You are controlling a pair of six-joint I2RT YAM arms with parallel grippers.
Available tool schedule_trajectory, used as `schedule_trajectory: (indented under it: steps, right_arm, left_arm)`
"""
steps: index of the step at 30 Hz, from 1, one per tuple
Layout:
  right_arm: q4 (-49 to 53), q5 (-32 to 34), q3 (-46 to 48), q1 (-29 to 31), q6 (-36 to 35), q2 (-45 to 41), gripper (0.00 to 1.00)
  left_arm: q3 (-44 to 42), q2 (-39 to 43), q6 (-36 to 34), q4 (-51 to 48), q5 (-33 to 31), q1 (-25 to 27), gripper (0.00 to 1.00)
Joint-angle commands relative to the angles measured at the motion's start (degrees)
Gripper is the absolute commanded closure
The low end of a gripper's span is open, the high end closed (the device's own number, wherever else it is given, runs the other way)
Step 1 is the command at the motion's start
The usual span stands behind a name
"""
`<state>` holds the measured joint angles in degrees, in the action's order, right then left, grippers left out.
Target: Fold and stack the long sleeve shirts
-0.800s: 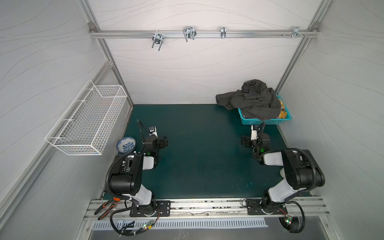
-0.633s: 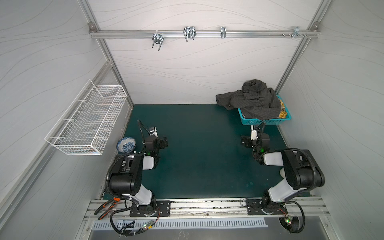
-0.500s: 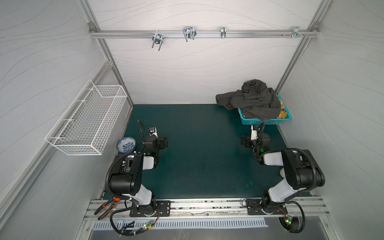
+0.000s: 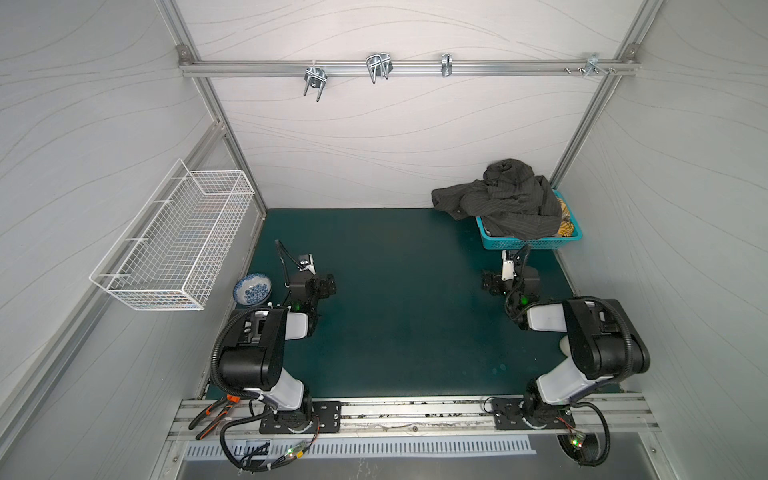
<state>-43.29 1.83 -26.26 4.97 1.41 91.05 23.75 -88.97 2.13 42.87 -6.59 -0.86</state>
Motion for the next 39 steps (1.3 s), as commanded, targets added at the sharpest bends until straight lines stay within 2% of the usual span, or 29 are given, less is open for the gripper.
schedule_trajectory:
  steps: [1,4,5,6,7,9,10,11,13,14,15,17,18,20,23,28,31,35,37,39]
  right_arm:
    - [-1.1,-0.3,0.2,0.1,-1.4,-1.0,0.01]
    - [-1.4,-0.3,0.5,0.1,-1.5,-1.2,0.01]
    - [-1.1,2.8,0.2,0.6,-0.8,-2.1,0.01]
    - [9.5,9.0,-2.6,2.4,-0.5,-6.4,0.01]
    - [23.8,14.1,-9.4,3.6,1.4,-10.8,0.01]
    - [47.6,16.1,-23.0,3.4,9.1,-16.1,0.01]
    - [57.5,14.8,-29.4,2.8,12.5,-17.3,0.01]
    - [61.4,15.1,-34.1,2.7,14.4,-17.8,0.01]
    - [63.9,20.9,-36.1,1.8,22.0,-17.7,0.01]
    - [67.3,18.0,-38.7,-0.8,28.4,-17.1,0.01]
    - [68.6,11.3,-41.4,-4.7,29.6,-15.8,0.01]
    - [74.8,10.1,-48.2,-7.3,31.8,-11.8,0.02]
    - [77.0,8.9,-52.8,-7.8,29.9,-8.3,0.02]
    - [81.5,8.8,-60.9,-7.8,27.4,-1.7,0.03]
    - [85.1,9.0,-70.7,-8.4,24.3,8.1,0.05]
    - [83.0,5.6,-80.8,-9.4,22.8,21.6,0.14]
    - [86.6,6.3,-90.6,-9.5,21.6,30.9,0.20]
    - [85.9,6.3,-95.2,-10.2,21.5,36.8,0.34]
    - [85.7,6.3,-96.7,-10.6,21.6,38.3,0.51]
    - [85.9,6.2,-98.2,-10.8,21.6,39.1,0.75]
  left_arm:
    - [1.7,0.7,-0.5,1.3,0.3,-0.1,0.00]
    - [1.8,0.9,-0.5,1.2,0.4,-0.1,0.00]
    - [3.1,2.1,-0.9,-1.0,-0.8,0.1,0.00]
    - [8.6,5.1,-0.2,-13.9,-4.9,1.0,0.00]
    - [15.5,7.0,0.8,-26.3,-8.4,1.5,0.01]
    - [24.0,10.1,6.8,-35.4,-15.9,1.7,0.01]
    - [28.6,12.4,12.5,-42.0,-16.4,1.5,0.01]
    - [32.2,13.8,17.7,-47.3,-13.9,1.1,0.01]
    - [38.4,15.1,25.6,-55.6,-6.0,1.7,0.02]
    - [40.4,15.1,27.9,-58.1,-2.1,3.2,0.04]
    - [41.7,14.9,28.7,-60.3,-0.4,5.8,0.04]
    - [42.7,14.8,27.3,-62.7,0.6,11.4,0.04]
    - [42.7,14.8,26.0,-63.4,0.0,15.2,0.03]
    - [42.5,14.5,24.2,-65.2,1.3,19.4,0.03]
    - [41.3,14.4,24.1,-65.6,4.3,22.0,0.03]
    - [39.9,13.5,22.2,-65.8,5.8,23.0,0.04]
    - [39.2,13.1,22.4,-65.7,6.0,23.1,0.05]
    - [38.4,12.3,23.4,-64.4,7.3,23.3,0.06]
    - [38.2,11.3,23.4,-64.7,7.2,23.4,0.08]
    - [38.2,10.8,23.1,-65.7,6.7,23.4,0.10]
